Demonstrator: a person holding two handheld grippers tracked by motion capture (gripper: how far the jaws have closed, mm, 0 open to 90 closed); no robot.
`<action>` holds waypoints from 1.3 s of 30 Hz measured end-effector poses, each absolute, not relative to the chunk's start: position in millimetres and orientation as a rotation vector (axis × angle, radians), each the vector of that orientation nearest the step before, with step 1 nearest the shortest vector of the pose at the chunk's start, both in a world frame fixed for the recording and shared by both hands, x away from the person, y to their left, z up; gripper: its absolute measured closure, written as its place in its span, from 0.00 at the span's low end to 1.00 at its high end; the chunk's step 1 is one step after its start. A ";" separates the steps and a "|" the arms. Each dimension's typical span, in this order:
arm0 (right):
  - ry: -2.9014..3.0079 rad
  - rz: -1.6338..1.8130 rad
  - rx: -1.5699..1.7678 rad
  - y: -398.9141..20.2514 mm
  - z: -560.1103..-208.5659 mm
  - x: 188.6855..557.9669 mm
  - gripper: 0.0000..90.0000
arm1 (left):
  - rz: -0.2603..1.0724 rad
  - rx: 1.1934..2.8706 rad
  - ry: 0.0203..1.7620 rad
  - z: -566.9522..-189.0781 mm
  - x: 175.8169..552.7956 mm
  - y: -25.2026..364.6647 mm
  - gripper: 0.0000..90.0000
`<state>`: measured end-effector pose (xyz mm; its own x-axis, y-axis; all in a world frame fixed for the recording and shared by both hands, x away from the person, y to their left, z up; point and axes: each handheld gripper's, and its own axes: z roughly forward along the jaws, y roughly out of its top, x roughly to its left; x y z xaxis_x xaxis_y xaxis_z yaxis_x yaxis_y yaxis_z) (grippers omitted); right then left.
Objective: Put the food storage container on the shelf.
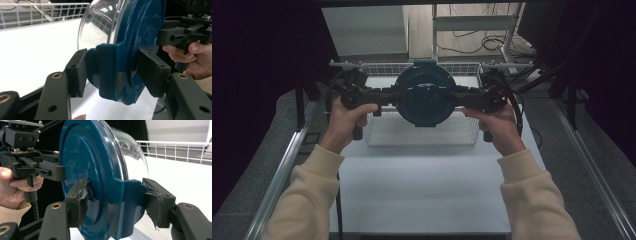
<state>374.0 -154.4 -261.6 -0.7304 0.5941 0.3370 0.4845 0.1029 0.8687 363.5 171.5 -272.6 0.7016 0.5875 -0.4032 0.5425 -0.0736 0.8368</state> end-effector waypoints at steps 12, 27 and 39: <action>2.286 1.723 1.128 -149.6 -273.0 418.9 0.44 | 0.023 1.723 0.975 -284.5 401.6 174.7 0.48; 2.323 1.698 1.233 -142.0 -298.9 456.6 0.44 | -0.038 1.717 1.042 -311.2 437.5 180.1 0.47; 2.281 1.735 1.346 -142.4 -303.2 467.2 0.44 | -0.105 1.640 1.080 -317.6 450.5 182.6 0.47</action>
<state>467.2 -142.4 -303.2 -0.6381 0.5991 0.4837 0.6260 0.0379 0.7789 450.5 182.6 -317.6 0.5785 0.5853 -0.5681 0.6835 0.0324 0.7293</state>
